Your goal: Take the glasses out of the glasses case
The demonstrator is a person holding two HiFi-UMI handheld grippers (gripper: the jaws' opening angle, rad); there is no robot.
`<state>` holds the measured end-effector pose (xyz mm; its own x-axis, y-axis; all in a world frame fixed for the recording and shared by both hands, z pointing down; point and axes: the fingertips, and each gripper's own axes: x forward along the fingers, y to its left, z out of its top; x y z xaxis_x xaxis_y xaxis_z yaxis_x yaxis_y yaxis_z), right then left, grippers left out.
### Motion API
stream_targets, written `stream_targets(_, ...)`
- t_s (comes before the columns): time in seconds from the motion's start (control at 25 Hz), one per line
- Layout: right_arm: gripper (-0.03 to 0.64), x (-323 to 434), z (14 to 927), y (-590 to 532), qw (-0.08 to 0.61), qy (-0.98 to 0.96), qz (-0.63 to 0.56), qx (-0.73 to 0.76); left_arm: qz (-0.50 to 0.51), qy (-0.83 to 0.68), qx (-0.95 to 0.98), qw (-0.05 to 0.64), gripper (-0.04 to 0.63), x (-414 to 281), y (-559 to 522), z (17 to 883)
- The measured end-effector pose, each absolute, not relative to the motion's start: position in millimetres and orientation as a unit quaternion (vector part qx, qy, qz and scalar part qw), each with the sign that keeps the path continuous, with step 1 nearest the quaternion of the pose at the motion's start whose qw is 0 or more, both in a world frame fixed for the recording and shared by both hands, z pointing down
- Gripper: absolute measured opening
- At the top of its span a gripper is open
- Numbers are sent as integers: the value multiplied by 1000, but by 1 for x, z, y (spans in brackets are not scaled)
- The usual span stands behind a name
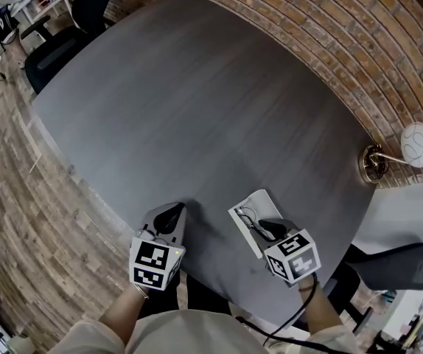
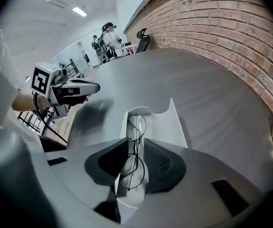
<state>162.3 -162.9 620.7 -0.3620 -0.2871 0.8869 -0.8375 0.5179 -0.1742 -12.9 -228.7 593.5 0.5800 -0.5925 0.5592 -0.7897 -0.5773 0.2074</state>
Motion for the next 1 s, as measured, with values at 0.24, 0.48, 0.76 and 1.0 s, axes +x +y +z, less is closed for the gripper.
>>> stream_targets(0.24,106,162,627,-162,437,-758,341,343,221,-404,858,230,20,-15,-228,597)
stream_targets(0.48,92,160,630,-160,443,-759,354,320,221,-406,856,233,20,-17,-231,600)
stream_targets(0.76,71,158,634,-159,451,-750,384,294,216,-403,857,236,20,-12,-231,600)
stream_targets(1.0,63,156,635,-159,454,-741,399,292,217,-405,856,238,20,-13,-230,601)
